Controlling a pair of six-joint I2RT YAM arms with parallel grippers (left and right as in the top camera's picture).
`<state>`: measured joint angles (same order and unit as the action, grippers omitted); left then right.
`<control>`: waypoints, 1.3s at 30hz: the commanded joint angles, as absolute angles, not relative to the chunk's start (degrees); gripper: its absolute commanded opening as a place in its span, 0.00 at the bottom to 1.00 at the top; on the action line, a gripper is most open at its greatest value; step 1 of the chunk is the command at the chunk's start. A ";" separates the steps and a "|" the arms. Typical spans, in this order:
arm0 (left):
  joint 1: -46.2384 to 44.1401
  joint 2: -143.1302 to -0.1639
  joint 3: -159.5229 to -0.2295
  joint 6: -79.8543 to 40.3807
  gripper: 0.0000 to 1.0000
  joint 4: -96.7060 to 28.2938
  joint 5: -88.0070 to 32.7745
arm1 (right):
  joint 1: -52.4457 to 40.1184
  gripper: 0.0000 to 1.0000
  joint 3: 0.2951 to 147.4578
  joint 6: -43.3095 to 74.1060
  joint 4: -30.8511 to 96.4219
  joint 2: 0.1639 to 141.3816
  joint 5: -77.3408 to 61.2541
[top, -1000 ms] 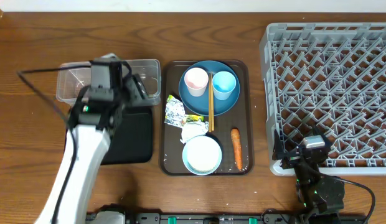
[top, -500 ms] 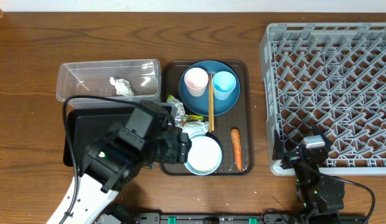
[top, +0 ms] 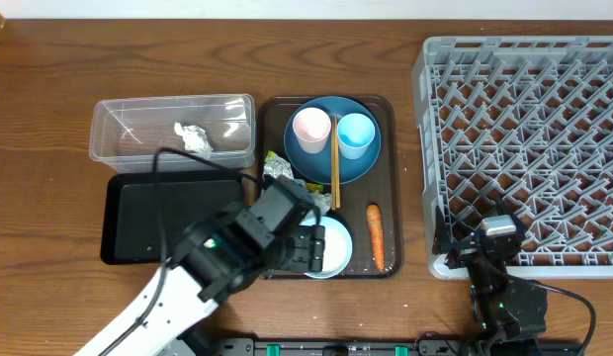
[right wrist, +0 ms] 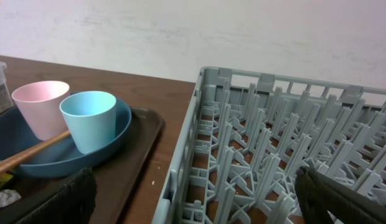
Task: Sort waste into correct bins and load items into the dishwasher rack
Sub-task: 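Reach the left gripper back to the foil wrapper and tissue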
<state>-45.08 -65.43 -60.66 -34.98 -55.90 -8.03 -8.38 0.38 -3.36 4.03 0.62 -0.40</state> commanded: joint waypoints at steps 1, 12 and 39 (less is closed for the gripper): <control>-46.02 -68.31 -59.83 -36.75 0.81 -54.94 -5.80 | -8.80 0.99 0.30 -2.81 4.29 0.38 -0.27; -46.00 -78.32 -59.83 -36.05 0.81 -44.93 0.89 | -8.80 0.99 0.30 -2.81 4.29 0.38 -0.27; -28.84 -92.49 -59.83 -22.46 0.61 -40.64 -1.15 | -8.80 0.99 0.30 -2.81 4.29 0.38 -0.27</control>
